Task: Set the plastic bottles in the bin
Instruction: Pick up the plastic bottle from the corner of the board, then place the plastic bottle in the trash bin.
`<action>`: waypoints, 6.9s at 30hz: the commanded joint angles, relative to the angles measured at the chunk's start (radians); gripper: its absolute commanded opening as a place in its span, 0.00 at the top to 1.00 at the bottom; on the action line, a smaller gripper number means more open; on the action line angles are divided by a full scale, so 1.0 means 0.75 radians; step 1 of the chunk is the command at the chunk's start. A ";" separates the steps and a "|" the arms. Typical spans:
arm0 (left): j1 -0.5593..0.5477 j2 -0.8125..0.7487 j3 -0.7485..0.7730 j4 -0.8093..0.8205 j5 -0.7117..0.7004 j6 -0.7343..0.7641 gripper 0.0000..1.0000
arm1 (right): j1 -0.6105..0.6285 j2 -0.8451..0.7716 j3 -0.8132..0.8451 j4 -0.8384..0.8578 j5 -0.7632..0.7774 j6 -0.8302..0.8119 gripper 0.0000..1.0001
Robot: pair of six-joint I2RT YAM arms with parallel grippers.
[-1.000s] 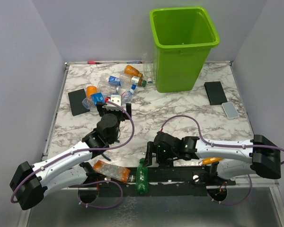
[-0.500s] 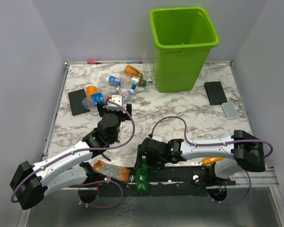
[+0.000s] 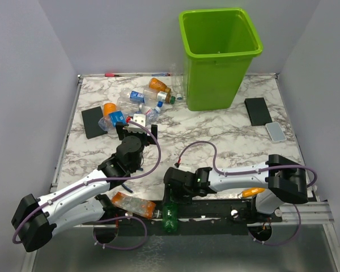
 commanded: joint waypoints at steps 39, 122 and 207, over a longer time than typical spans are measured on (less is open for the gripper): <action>0.209 0.340 0.381 0.325 1.804 -0.329 0.01 | -0.997 -0.617 0.347 0.358 -0.284 -1.202 0.72; 0.052 0.125 0.003 0.594 0.791 -0.169 0.01 | -1.000 -0.558 0.720 0.122 -0.194 -1.286 1.00; 0.650 0.467 0.222 -0.768 0.528 -0.892 0.01 | -1.266 -0.928 -0.341 0.480 -0.617 -0.967 0.15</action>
